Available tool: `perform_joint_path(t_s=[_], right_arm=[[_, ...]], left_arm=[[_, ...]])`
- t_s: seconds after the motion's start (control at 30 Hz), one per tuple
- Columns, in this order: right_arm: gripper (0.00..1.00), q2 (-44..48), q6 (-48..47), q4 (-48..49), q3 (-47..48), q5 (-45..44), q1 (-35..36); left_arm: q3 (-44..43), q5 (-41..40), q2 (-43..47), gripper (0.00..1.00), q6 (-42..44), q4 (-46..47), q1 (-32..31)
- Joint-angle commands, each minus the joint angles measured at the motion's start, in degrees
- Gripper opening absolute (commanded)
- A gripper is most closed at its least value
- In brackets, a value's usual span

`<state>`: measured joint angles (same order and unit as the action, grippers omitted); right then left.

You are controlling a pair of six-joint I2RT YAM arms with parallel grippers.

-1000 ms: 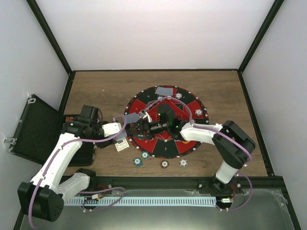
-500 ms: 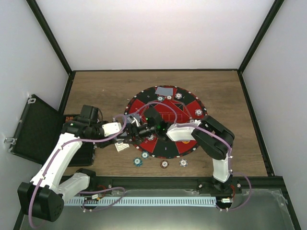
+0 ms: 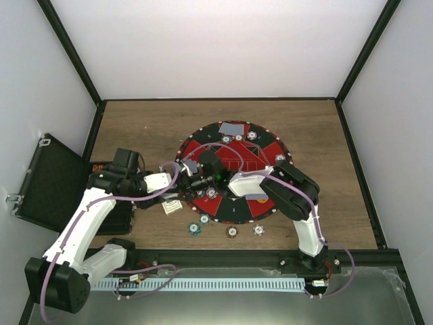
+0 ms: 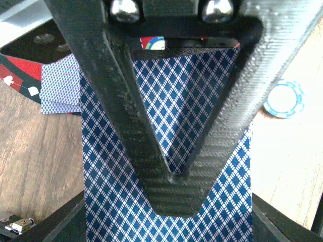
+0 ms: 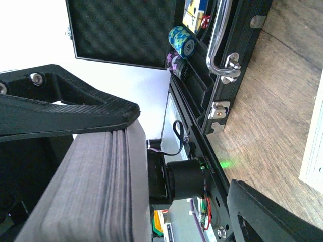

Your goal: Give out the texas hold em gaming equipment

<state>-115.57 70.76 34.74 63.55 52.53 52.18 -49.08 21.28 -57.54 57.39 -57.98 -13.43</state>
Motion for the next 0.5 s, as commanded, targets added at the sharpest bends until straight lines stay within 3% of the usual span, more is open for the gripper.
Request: perform_joint_path(t_s=[0.0, 0.33, 0.47], right_arm=[[0.70, 0.85, -1.24, 0.21, -1.28, 0.71, -1.40], [0.54, 7.02, -1.88, 1.32, -8.98, -0.21, -4.11], [0.42, 8.50, -2.43, 0.43, -9.19, -0.80, -4.21]], left_arm=[[-1.52, 1.31, 0.40, 0.24, 0.44, 0.27, 0.18], [-1.29, 1.58, 0.32, 0.24, 0.56, 0.58, 0.22], [-1.15, 1.51, 0.47, 0.24, 0.58, 0.58, 0.23]])
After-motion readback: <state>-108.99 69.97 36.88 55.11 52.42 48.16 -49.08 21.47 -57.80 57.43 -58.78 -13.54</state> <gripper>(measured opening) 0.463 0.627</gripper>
